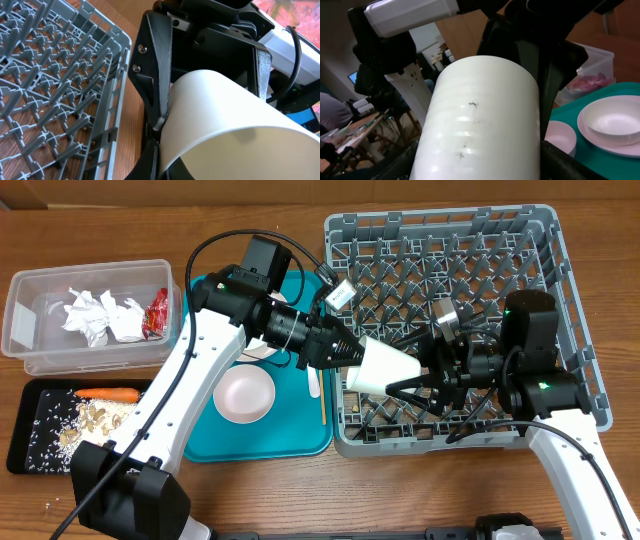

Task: Sort waste into correct bins and load items into the dishwasher
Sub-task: 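Hold the white cup with both grippers, then open the left gripper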

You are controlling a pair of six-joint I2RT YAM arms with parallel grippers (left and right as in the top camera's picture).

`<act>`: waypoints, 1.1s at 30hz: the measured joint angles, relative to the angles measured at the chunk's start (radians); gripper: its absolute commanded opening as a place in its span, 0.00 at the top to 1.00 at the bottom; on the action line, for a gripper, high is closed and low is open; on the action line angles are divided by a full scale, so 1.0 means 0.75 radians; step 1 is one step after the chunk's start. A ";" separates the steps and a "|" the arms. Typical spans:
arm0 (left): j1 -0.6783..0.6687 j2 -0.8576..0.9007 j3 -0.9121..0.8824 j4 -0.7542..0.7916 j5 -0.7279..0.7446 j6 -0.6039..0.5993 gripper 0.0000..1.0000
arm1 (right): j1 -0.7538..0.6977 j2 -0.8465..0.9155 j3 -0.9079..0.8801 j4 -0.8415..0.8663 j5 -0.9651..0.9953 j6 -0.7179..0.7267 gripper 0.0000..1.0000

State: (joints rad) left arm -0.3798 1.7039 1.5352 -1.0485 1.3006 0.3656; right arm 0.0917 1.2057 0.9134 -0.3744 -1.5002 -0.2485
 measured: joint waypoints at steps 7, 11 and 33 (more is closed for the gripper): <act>-0.001 0.000 0.000 0.023 -0.005 0.001 0.96 | 0.002 0.000 0.000 -0.003 -0.006 0.002 0.20; -0.001 0.000 0.000 0.025 -0.005 0.000 0.96 | 0.002 0.000 -0.001 -0.003 -0.005 0.002 0.20; -0.001 0.000 0.000 0.027 -0.008 0.001 0.91 | 0.035 0.001 0.000 0.001 0.053 0.021 0.41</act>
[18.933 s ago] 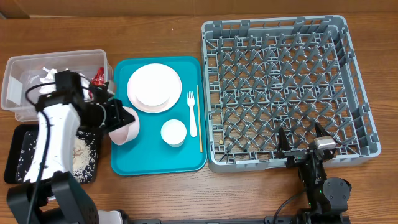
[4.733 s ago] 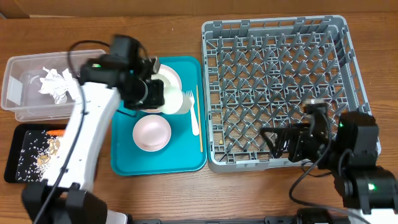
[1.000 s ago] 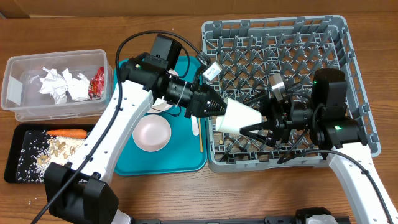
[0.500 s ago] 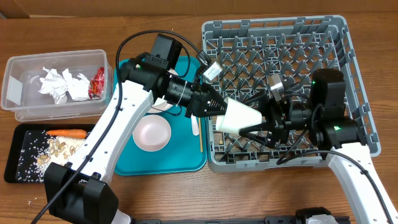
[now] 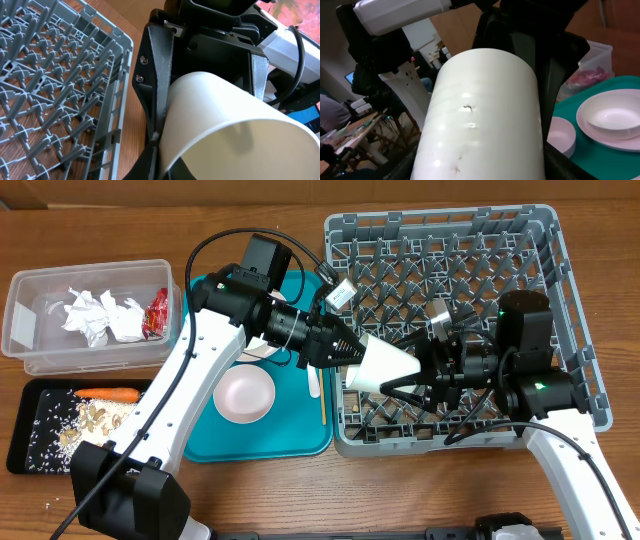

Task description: Sort waste into correct bins and load items into the dishwasher

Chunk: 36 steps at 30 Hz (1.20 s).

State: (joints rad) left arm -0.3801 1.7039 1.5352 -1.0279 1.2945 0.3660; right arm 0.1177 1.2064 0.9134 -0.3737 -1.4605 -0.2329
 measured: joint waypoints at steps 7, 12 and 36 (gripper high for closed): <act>0.000 0.000 0.000 -0.026 -0.010 0.000 0.92 | 0.007 0.003 0.000 0.101 0.011 0.035 0.41; 0.000 0.000 0.000 -0.040 -0.021 -0.001 0.92 | 0.023 0.003 0.000 0.161 0.045 0.105 0.41; 0.166 0.000 0.004 -0.054 -0.099 -0.117 0.78 | 0.038 0.005 -0.001 0.332 0.228 0.371 0.44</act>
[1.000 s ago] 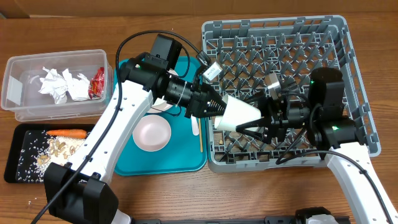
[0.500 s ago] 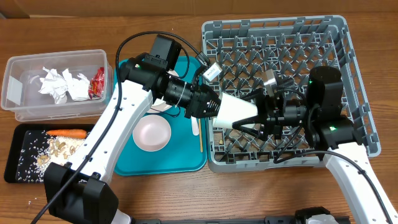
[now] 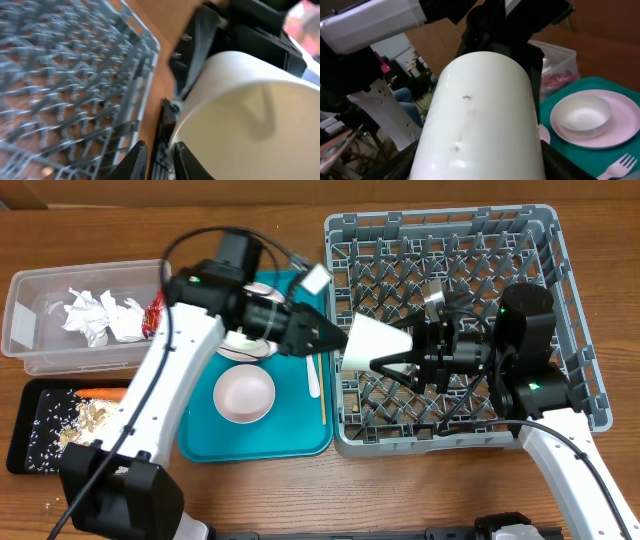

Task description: Sort waste into correct bins and load items into the dishwasher

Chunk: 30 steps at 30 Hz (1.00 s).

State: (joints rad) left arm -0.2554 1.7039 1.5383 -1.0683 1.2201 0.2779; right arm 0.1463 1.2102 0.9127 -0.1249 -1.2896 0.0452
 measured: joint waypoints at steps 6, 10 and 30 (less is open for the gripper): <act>0.176 0.003 0.000 -0.027 -0.109 -0.044 0.79 | 0.001 -0.002 0.000 0.012 0.161 0.120 0.43; 0.201 0.003 0.000 -0.071 -0.181 -0.055 0.80 | 0.000 -0.002 0.000 0.004 0.334 0.196 0.42; 0.200 0.003 0.000 -0.111 -0.666 -0.238 0.84 | -0.013 0.189 0.751 -1.122 1.456 0.192 0.43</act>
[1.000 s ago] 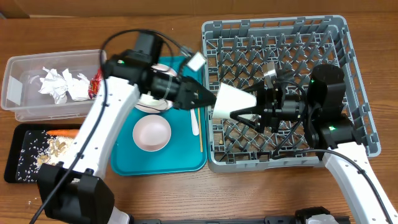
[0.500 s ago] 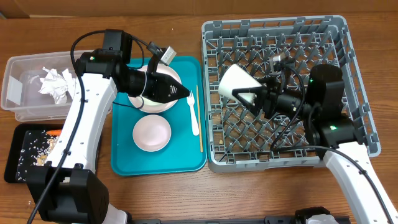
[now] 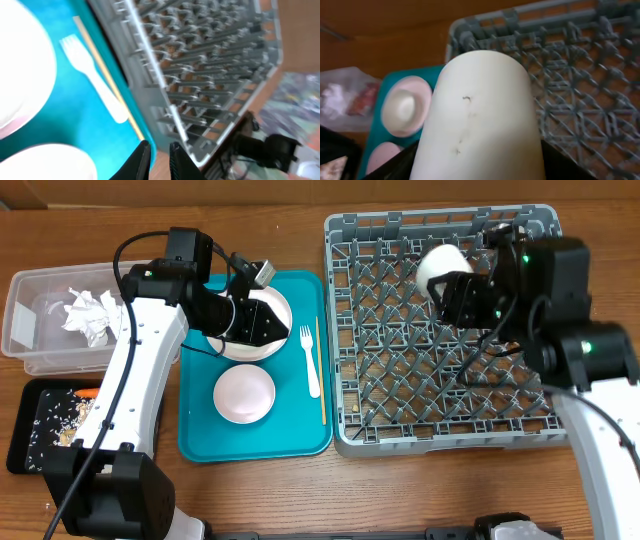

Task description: Sort waste into correct bins and load items into the dishwasher

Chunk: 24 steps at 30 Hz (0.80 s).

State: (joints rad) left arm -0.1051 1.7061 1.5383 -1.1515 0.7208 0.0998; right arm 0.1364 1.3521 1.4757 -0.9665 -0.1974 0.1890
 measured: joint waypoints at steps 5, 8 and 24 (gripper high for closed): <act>0.001 0.000 0.000 0.000 -0.083 -0.059 0.84 | 0.000 0.193 0.093 -0.148 0.139 -0.019 0.46; 0.001 0.000 0.000 -0.001 -0.103 -0.073 0.84 | 0.000 0.307 0.135 -0.205 0.184 -0.033 0.56; 0.001 0.000 0.000 -0.007 -0.121 -0.096 0.85 | 0.000 0.401 0.157 -0.351 0.319 -0.045 0.67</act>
State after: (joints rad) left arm -0.1047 1.7061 1.5383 -1.1568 0.6300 0.0280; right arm 0.1364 1.6531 1.5936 -1.2297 0.0422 0.1555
